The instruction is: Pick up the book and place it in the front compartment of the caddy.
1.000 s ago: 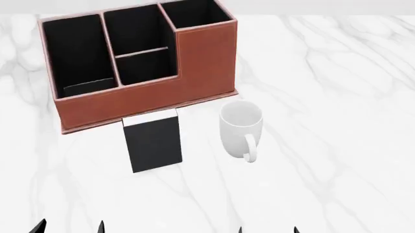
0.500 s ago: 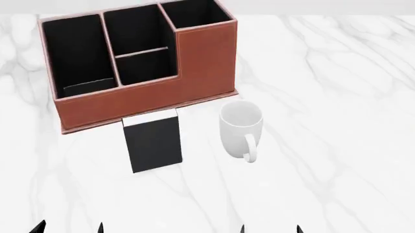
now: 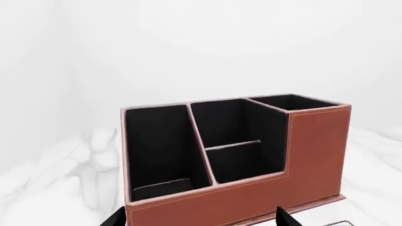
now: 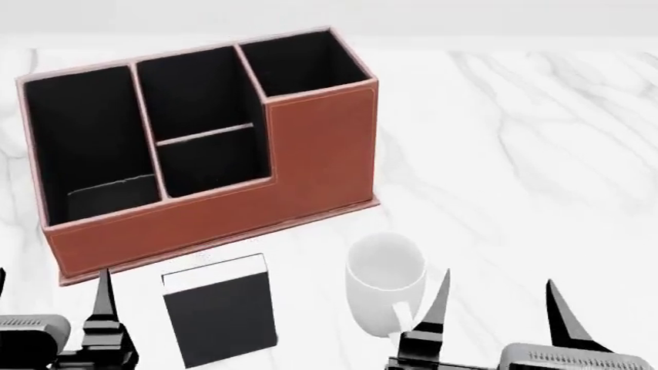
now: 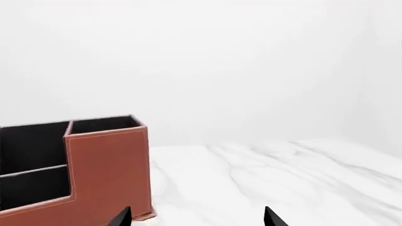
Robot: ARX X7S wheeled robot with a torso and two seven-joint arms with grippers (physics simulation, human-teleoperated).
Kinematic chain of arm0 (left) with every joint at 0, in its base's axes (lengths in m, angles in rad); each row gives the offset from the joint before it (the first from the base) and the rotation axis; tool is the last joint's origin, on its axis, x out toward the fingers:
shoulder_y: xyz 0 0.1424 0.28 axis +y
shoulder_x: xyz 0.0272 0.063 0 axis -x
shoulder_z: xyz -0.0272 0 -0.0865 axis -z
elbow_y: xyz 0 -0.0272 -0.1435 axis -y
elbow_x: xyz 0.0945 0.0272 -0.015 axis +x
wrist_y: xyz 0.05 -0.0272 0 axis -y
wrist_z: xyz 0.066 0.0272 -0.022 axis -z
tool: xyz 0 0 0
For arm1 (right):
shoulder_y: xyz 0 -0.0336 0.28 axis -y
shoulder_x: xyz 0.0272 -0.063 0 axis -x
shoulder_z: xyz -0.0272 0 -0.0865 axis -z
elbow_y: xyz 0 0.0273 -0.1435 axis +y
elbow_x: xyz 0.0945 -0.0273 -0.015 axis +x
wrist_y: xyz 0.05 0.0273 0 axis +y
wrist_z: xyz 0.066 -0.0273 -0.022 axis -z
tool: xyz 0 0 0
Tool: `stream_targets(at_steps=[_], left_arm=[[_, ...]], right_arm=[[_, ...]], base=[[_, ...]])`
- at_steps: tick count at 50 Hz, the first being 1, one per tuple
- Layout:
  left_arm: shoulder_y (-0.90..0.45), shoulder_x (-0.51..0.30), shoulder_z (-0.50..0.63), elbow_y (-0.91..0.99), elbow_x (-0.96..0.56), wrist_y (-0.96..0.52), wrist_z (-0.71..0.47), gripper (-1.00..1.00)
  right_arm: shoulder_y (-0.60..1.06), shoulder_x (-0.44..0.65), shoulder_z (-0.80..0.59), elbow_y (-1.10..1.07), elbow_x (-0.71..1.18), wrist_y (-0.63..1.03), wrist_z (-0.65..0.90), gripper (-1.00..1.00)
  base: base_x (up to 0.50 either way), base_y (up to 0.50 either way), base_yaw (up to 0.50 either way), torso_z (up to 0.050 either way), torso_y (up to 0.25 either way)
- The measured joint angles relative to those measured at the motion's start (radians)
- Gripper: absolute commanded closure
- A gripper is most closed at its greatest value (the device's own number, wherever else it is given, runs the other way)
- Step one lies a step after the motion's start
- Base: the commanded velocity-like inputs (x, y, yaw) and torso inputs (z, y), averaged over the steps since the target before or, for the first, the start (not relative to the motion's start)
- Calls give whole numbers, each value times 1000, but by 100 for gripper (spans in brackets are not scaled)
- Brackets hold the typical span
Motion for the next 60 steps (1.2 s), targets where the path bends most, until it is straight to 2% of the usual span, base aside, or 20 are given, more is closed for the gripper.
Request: stream_targets(at_steps=[16, 49, 56, 60], left_arm=[[-12, -20, -11, 90, -38, -54, -18, -100], [-9, -45, -9, 127, -88, -65, -42, -100], [-7, -51, -3, 126, -93, -63, -45, -100], [-7, -53, 1, 127, -96, -62, -47, -100]], right_arm=[[5, 27, 31, -110, 46, 30, 20, -100], [11, 51, 44, -123, 71, 19, 65, -100], [9, 54, 37, -110, 80, 18, 66, -100], [5, 56, 36, -107, 83, 9, 66, -100]], base=[[500, 0, 0, 0, 1], [500, 0, 0, 0, 1], [0, 0, 28, 0, 1], [0, 0, 500, 0, 0]])
